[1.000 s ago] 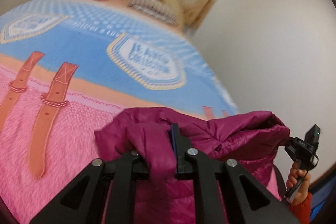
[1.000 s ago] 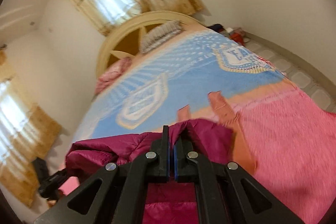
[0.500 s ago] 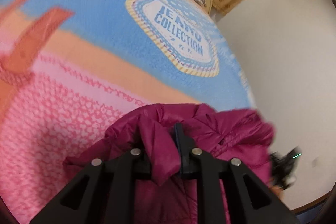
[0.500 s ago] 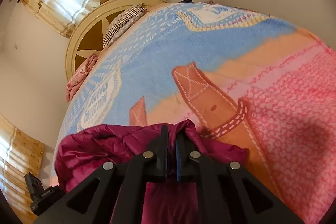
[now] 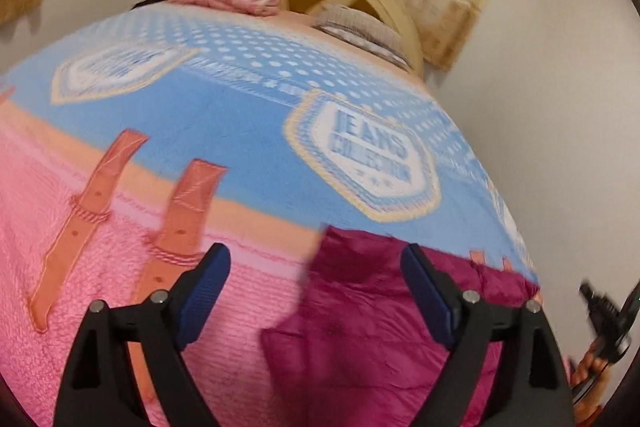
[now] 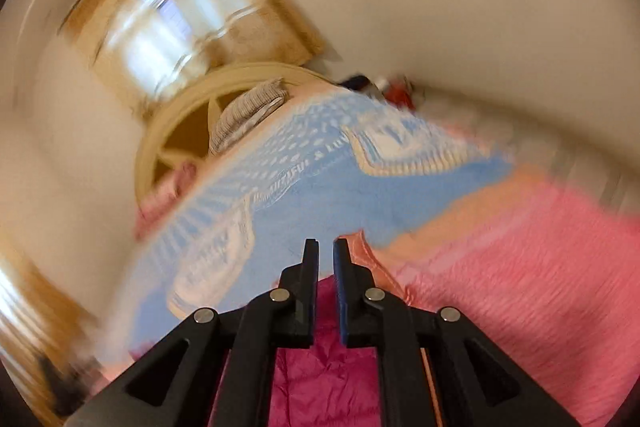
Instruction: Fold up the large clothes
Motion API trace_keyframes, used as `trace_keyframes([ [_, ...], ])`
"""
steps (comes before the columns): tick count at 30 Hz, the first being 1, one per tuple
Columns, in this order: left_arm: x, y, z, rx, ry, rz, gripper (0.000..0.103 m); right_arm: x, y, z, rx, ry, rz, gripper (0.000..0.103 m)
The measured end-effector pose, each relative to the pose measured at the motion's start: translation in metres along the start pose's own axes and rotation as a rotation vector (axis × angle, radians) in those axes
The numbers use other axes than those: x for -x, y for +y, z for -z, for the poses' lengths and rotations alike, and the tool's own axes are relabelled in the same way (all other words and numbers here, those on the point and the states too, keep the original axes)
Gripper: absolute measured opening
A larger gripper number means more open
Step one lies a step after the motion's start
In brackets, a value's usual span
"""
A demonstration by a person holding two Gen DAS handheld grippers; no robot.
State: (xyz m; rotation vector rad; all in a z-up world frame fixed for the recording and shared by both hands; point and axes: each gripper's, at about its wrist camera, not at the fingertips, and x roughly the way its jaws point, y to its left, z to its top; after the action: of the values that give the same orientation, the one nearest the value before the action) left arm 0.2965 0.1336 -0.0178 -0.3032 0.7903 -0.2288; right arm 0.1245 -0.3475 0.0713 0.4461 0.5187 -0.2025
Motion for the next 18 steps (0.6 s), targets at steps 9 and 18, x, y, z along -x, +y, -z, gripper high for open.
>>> trace_keyframes([
  [9, -0.071, -0.093, 0.032, -0.215, 0.027, -0.235, 0.09, -0.09, 0.134, 0.07, 0.297, 0.283, -0.068, 0.007],
  [18, -0.118, -0.051, 0.051, -0.074, 0.057, -0.256, 0.098, -0.159, 0.103, 0.105, 0.197, 0.349, -0.11, 0.007],
])
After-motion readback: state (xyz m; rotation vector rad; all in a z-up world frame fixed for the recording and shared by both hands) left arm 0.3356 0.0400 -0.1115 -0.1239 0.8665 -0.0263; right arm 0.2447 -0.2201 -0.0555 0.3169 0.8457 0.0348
